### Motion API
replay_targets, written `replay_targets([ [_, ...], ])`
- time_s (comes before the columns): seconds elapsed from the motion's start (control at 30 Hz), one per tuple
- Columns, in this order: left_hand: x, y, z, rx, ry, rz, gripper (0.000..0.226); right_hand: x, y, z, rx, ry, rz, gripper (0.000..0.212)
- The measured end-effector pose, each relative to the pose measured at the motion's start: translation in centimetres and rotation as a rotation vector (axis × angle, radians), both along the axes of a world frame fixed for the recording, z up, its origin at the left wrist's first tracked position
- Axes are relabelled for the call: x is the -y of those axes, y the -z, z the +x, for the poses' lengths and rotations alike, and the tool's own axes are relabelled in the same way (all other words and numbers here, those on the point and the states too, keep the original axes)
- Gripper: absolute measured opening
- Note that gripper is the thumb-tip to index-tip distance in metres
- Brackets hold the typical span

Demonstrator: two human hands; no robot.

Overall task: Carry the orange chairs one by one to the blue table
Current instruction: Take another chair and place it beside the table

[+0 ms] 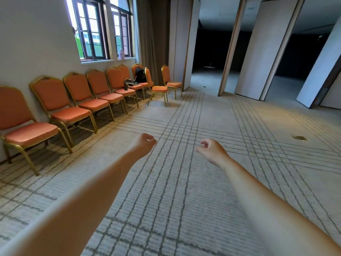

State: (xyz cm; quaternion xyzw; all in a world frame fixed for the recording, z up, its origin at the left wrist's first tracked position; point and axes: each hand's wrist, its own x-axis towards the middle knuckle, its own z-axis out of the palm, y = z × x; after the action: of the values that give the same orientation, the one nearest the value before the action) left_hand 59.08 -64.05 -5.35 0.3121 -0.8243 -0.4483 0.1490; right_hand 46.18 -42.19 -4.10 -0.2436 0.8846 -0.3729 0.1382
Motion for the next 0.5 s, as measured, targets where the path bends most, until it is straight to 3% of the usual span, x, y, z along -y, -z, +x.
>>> replay_targets([
  [0.13, 5.1, 0.9, -8.7, 0.013, -0.018, -0.03, 0.014, 5.4, 1.0, -9.4, 0.017, -0.01, 0.006, 0.053],
  [0.5, 23.1, 1.7, -37.1, 0.017, -0.021, 0.003, 0.03, 21.7, 1.8, -36.8, -0.005, 0.035, -0.026, 0.049],
])
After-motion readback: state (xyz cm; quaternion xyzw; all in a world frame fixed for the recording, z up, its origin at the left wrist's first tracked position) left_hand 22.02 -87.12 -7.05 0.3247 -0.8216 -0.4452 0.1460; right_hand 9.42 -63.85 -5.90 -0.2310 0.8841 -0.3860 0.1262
